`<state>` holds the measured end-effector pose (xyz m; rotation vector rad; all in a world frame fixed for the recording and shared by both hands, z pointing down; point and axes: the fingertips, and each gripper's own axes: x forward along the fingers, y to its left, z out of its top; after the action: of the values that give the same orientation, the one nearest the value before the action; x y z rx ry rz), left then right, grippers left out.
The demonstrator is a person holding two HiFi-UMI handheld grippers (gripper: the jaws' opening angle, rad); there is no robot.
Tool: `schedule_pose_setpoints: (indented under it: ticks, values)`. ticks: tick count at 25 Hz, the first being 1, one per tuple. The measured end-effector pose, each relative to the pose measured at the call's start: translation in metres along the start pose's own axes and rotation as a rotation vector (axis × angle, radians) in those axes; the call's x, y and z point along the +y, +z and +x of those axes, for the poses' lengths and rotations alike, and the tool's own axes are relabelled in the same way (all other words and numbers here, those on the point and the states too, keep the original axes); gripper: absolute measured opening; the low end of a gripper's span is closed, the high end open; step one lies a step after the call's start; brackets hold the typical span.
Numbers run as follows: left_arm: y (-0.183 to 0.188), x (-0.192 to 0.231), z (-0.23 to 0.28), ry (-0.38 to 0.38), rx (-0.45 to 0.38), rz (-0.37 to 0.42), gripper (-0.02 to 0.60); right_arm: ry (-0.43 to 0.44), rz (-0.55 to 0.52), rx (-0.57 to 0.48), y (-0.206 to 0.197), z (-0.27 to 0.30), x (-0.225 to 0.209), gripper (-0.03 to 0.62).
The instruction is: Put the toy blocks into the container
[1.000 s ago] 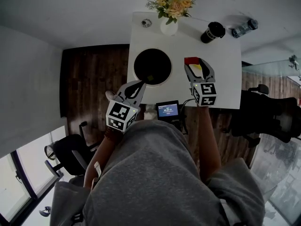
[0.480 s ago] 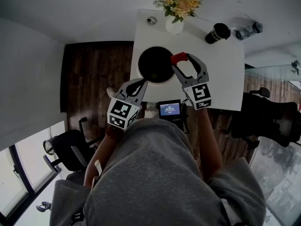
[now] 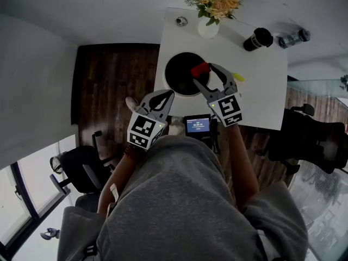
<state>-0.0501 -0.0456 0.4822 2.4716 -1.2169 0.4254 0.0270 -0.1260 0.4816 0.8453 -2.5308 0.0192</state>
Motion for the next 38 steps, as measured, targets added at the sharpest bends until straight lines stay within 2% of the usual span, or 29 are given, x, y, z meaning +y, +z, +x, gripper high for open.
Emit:
schedule_pose_setpoints:
  ticks: [12,19,21,23,27,30,35,38]
  values:
    - [0.001,0.007,-0.001,0.002,0.012,-0.005,0.003,0.061,0.022,0.031,-0.012,0.012,0.027,0.281]
    - [-0.004,0.004,0.003,-0.009,0.019,-0.009,0.003,0.067,0.048,-0.004,-0.004,0.01,0.027,0.281]
    - [-0.004,0.001,0.004,-0.013,0.019,-0.01,0.004,0.027,0.031,-0.023,0.0,0.005,0.021,0.282]
    - [-0.003,0.0,0.004,-0.016,0.015,-0.006,0.003,-0.062,0.029,-0.038,-0.001,-0.004,0.004,0.282]
    - [-0.002,-0.002,0.004,-0.02,0.02,-0.006,0.003,-0.242,0.116,-0.035,-0.023,-0.027,-0.056,0.281]
    - [-0.006,-0.005,0.005,-0.026,0.03,-0.004,0.003,-0.338,0.154,-0.012,-0.047,-0.047,-0.097,0.281]
    - [-0.005,-0.011,0.01,-0.038,0.032,0.01,0.003,-0.432,0.187,0.08,-0.101,-0.072,-0.142,0.281]
    - [-0.005,-0.01,0.009,-0.037,0.04,0.018,0.003,-0.457,0.233,0.143,-0.143,-0.079,-0.151,0.281]
